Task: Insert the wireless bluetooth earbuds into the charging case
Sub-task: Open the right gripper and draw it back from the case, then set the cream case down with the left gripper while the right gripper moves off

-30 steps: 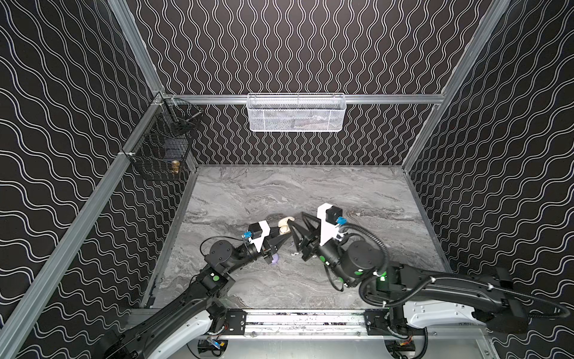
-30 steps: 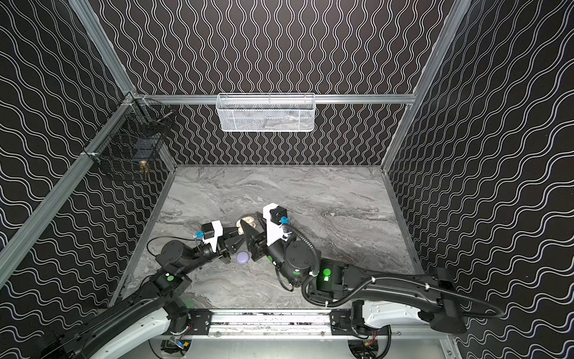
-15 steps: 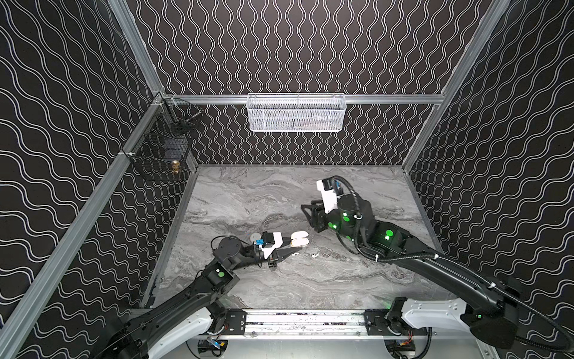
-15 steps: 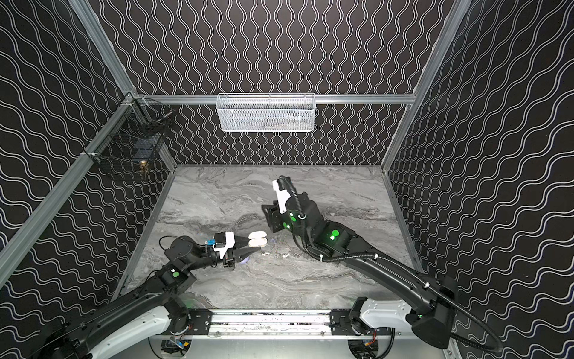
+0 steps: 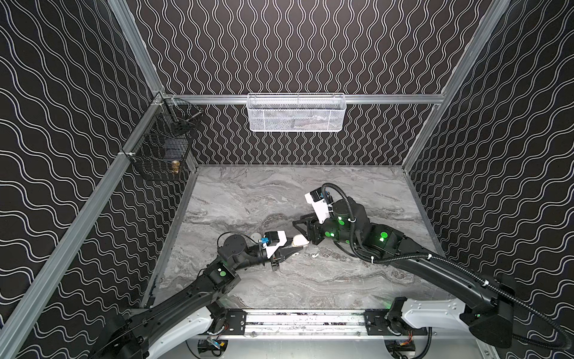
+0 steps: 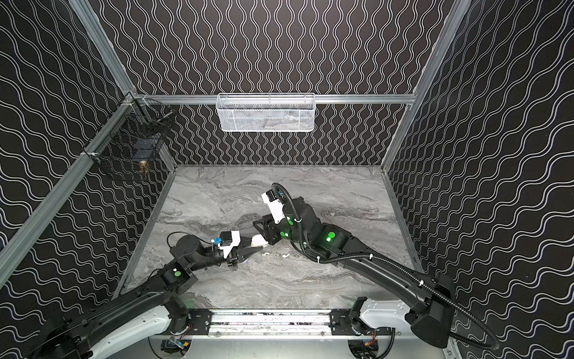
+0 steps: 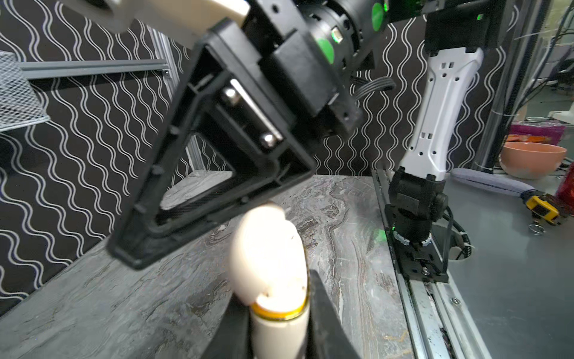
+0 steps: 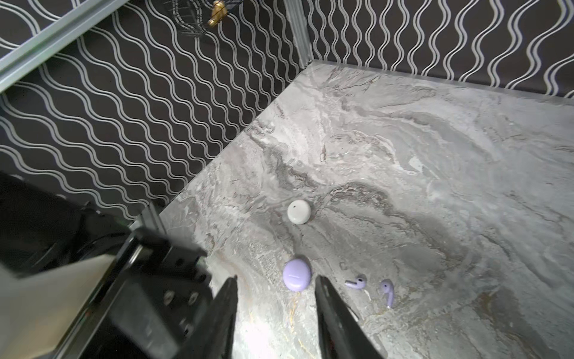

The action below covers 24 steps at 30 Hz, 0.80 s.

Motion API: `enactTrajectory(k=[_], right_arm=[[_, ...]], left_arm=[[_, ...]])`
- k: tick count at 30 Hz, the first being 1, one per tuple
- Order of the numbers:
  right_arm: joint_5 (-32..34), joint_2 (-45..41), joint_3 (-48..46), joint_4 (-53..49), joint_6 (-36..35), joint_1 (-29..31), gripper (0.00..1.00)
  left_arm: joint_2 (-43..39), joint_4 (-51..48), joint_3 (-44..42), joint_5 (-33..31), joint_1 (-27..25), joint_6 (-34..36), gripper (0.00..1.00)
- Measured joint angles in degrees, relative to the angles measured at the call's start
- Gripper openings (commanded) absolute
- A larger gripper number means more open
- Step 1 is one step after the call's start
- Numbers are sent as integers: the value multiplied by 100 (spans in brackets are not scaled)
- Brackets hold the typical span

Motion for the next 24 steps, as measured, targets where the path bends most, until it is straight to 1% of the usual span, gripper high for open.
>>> enactTrajectory(k=[7,9,11,15,19,21,24], right_arm=[[-109,-310,-291,-35,243,-11,36],[-50,-422,-310,-151,367,-9,36],[190,-588,-352,-295,457,-2,39],[1097,-1082,-555,-501,664,-42,48],[1993,-1591,-909,-570,850,-133,53],[2339,-1803,-1113,-619,953,-155,55],[2697,-2100,-1346,-675,1060,-175,60]], left_arm=[[-83,-142,2,-216,-4,109,0],[17,-122,15,-361,-4,107,0],[254,-72,81,-634,0,83,0],[1150,-11,374,-1462,13,-127,0],[2258,-197,929,-2103,168,-640,0],[2837,-367,1283,-2260,310,-1040,0],[3563,-723,1759,-2284,516,-1580,0]])
